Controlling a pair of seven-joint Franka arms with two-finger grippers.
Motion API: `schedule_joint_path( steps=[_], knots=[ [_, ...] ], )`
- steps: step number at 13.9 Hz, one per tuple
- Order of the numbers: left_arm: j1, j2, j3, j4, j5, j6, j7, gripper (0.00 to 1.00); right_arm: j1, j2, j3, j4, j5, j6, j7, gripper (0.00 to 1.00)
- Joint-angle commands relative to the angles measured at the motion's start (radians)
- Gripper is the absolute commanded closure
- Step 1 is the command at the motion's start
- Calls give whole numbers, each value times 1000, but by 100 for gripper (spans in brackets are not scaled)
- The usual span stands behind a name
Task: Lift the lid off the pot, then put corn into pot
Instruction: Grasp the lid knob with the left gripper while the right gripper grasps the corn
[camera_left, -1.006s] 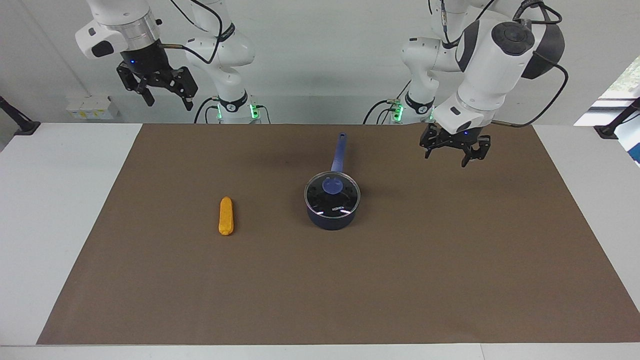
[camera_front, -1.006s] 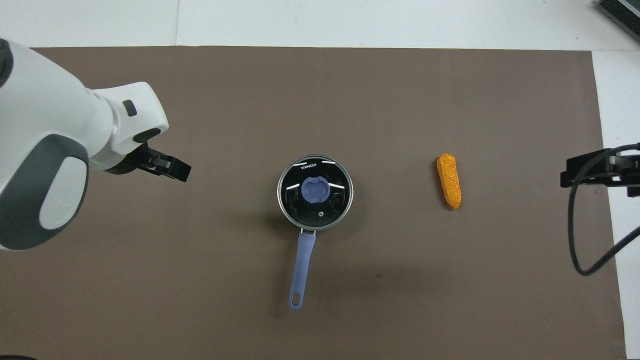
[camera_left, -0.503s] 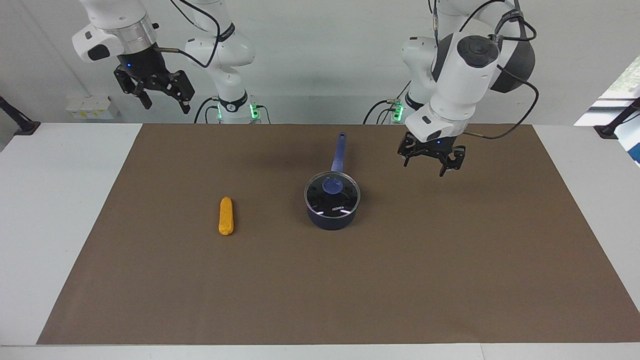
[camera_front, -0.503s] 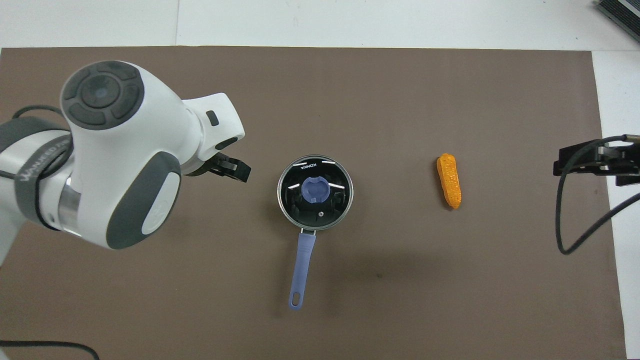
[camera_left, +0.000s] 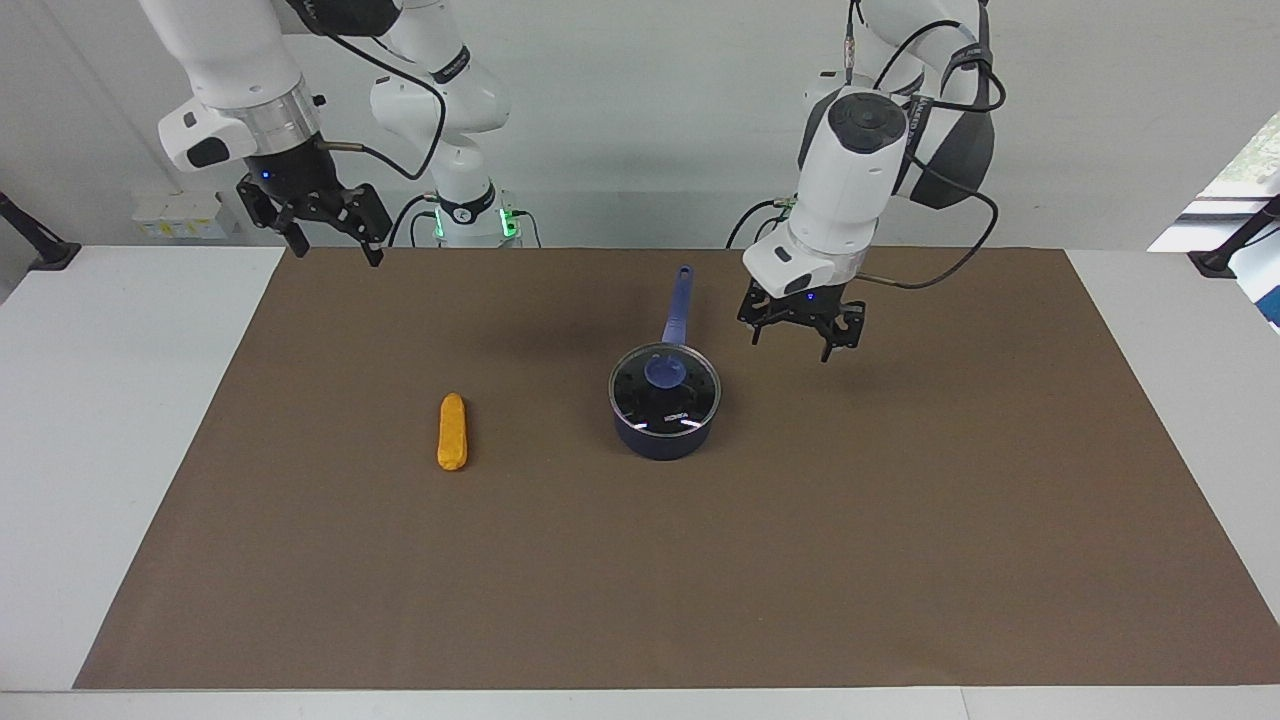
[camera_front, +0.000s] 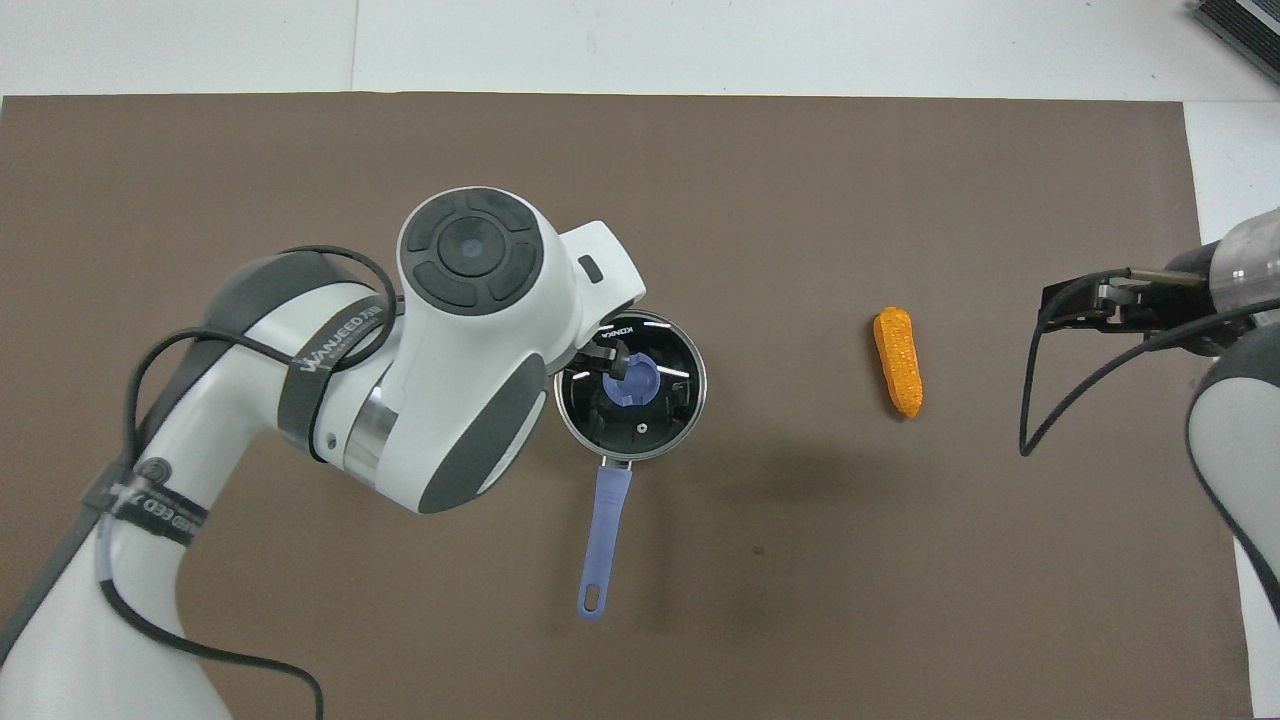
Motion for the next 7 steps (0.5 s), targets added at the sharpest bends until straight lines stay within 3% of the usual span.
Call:
schedule_joint_path(
  steps=[1, 7],
  knots=[
    [-62, 71, 18, 80, 5, 0, -91, 0, -12, 27, 4, -80, 14, 90, -34, 0],
    [-108, 157, 18, 166, 10, 23, -174, 0, 3, 153, 5, -147, 13, 308, -35, 0]
  ],
)
